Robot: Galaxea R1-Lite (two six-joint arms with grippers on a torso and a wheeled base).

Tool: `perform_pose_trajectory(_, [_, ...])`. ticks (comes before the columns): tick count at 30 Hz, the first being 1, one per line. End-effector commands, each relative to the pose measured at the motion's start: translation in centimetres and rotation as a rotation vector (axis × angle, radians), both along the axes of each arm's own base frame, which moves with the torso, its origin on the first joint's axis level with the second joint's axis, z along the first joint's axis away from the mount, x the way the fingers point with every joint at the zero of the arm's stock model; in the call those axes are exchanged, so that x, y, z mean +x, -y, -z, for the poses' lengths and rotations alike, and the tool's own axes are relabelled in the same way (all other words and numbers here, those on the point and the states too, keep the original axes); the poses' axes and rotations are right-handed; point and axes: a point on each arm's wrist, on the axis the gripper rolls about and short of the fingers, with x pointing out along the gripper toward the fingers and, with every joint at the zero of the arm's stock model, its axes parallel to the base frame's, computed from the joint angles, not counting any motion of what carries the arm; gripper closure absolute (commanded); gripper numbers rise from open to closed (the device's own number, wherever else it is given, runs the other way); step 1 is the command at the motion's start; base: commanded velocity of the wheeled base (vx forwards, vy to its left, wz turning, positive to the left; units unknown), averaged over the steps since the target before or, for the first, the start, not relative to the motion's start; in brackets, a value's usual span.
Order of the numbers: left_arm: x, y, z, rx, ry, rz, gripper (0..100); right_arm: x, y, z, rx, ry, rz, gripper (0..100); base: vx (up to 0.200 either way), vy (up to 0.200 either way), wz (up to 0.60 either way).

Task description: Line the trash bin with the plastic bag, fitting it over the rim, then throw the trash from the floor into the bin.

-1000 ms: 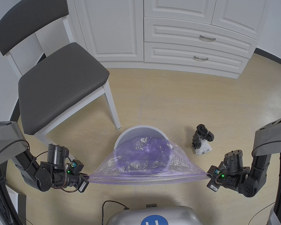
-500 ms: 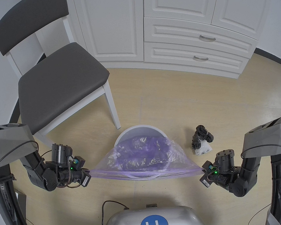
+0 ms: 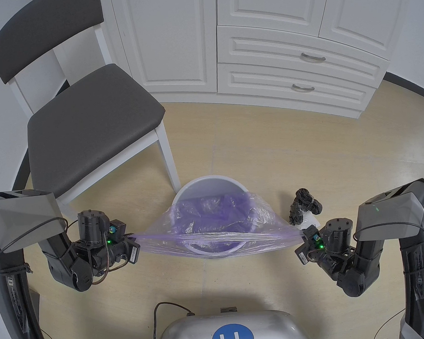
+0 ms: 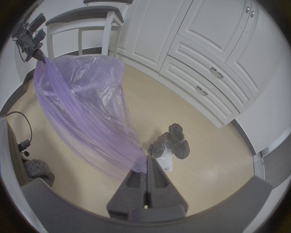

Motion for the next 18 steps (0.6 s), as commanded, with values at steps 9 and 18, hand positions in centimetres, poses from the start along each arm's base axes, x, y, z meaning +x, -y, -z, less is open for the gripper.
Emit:
perform_pose_trajectory(9, [-3.0, -0.1, -5.2, -0.027, 0.067, 0.025, 100, -2.1, 0.7, -5.5, 0.086, 0.099, -0.094, 100, 0.000, 0.000, 0.00])
perform_pose_trajectory(18, [-3.0, 0.0, -6.6, -0.091, 0.055, 0.036, 100, -0.7, -0.5, -8.8, 0.324, 0.044, -0.054, 100, 0.000, 0.000, 0.00])
